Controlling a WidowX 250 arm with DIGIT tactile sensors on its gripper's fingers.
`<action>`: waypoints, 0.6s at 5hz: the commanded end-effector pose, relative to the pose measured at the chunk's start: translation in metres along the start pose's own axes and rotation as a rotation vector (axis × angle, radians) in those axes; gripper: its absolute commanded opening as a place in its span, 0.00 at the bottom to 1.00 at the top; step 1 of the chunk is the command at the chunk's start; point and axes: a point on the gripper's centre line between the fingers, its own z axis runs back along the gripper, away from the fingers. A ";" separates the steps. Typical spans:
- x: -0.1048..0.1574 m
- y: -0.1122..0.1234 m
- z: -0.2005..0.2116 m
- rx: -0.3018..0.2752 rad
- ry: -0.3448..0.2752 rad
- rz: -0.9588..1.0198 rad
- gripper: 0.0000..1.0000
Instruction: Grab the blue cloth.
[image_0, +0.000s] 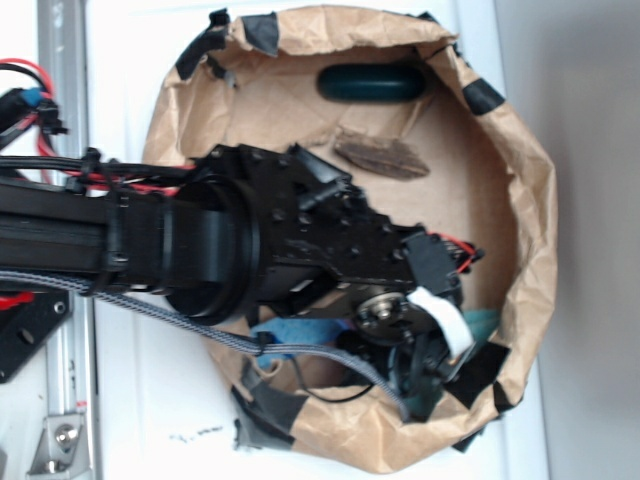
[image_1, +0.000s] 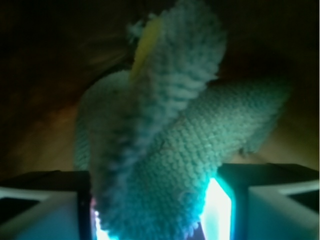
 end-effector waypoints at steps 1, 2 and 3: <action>0.023 -0.004 0.018 0.081 -0.085 0.026 0.00; 0.019 -0.001 0.032 0.118 -0.112 0.054 0.00; 0.002 0.015 0.066 0.160 -0.117 0.192 0.00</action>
